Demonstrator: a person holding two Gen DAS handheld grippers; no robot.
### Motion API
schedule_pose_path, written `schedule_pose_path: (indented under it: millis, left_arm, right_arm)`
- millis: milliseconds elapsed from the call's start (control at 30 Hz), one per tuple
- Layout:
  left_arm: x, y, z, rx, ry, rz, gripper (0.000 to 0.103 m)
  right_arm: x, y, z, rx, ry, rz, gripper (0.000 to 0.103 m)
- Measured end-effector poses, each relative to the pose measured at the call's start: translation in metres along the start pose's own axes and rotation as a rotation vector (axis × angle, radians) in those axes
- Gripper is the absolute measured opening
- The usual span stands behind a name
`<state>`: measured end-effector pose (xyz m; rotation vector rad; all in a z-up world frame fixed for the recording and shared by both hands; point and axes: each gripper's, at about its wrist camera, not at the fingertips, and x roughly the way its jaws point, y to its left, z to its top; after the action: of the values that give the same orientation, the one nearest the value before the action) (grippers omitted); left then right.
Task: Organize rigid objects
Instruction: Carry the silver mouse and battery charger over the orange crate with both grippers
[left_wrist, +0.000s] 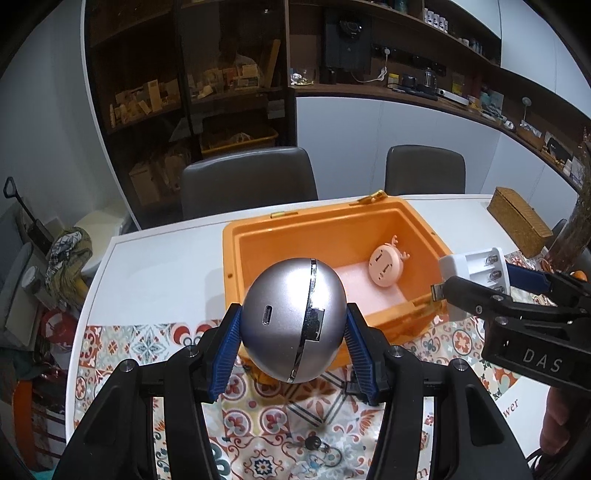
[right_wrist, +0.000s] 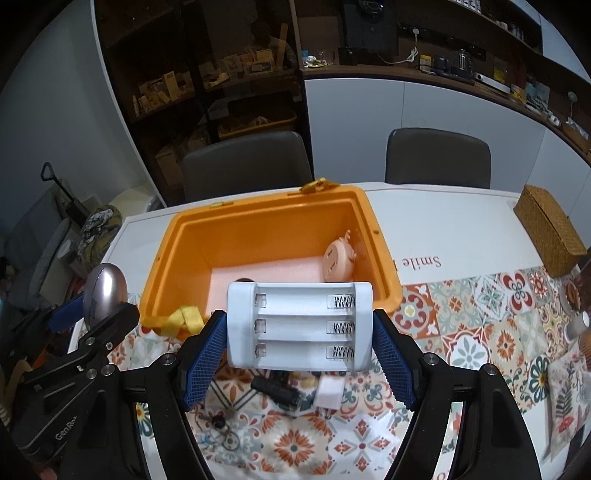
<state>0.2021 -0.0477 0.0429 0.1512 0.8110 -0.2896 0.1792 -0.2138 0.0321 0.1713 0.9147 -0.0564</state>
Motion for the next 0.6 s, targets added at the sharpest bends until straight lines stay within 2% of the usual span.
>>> schedule_pose_path:
  millis: [333, 600]
  left_arm:
    - [0.014, 0.004, 0.018, 0.031, -0.001, 0.035, 0.054]
    - [0.036, 0.005, 0.029, 0.051, 0.036, 0.054, 0.054]
  right_arm:
    - [0.009, 0.004, 0.031, -0.022, -0.015, -0.036, 0.077]
    - [0.03, 0.005, 0.047, -0.036, 0.041, -0.043, 0.077]
